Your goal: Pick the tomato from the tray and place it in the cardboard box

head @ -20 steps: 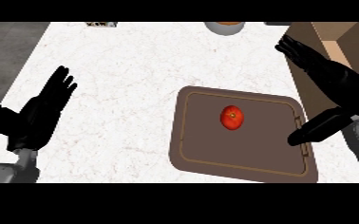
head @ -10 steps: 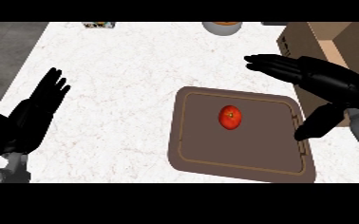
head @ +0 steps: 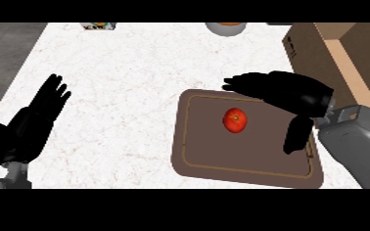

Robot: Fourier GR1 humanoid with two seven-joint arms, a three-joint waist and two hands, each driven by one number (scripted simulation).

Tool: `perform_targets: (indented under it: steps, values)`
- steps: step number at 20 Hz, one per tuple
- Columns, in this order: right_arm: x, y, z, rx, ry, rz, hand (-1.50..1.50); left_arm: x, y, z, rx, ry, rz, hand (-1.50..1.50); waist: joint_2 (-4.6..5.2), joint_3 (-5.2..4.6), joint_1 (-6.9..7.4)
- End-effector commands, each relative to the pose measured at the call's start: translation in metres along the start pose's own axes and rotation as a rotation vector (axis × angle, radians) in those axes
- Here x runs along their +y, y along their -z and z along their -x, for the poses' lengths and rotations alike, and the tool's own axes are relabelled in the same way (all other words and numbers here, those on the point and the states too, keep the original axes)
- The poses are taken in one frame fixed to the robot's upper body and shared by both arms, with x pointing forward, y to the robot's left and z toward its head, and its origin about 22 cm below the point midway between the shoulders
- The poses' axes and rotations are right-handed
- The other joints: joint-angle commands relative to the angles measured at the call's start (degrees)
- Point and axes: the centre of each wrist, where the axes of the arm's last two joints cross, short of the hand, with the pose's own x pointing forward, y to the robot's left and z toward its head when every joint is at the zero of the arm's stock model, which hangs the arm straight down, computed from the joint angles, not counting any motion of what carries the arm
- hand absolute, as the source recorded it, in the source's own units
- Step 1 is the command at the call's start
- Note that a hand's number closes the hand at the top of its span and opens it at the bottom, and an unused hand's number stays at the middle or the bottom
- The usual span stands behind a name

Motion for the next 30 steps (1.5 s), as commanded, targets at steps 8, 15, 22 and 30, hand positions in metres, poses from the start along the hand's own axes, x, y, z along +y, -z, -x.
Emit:
perform_targets:
  steps: [8, 15, 22, 30]
  values:
    - [0.023, 0.022, 0.016, 0.105, -0.057, -0.113, -1.5, 0.009, 0.003, 0.015, 0.007, -0.006, 0.012, 0.0, 0.16, 0.04, -0.13]
    - [0.026, 0.035, 0.024, 0.084, -0.034, -0.104, -1.5, 0.001, -0.001, -0.014, 0.008, 0.016, 0.001, 0.0, 0.09, 0.06, -0.03]
    - [0.029, 0.037, 0.014, 0.044, -0.02, -0.062, -1.5, -0.002, 0.005, 0.003, 0.001, -0.004, -0.011, 0.0, 0.09, 0.04, -0.29]
    - [0.045, 0.048, -0.009, 0.075, -0.099, -0.075, -1.5, -0.004, -0.003, -0.007, -0.017, -0.004, -0.006, 0.0, 0.03, 0.04, -0.3]
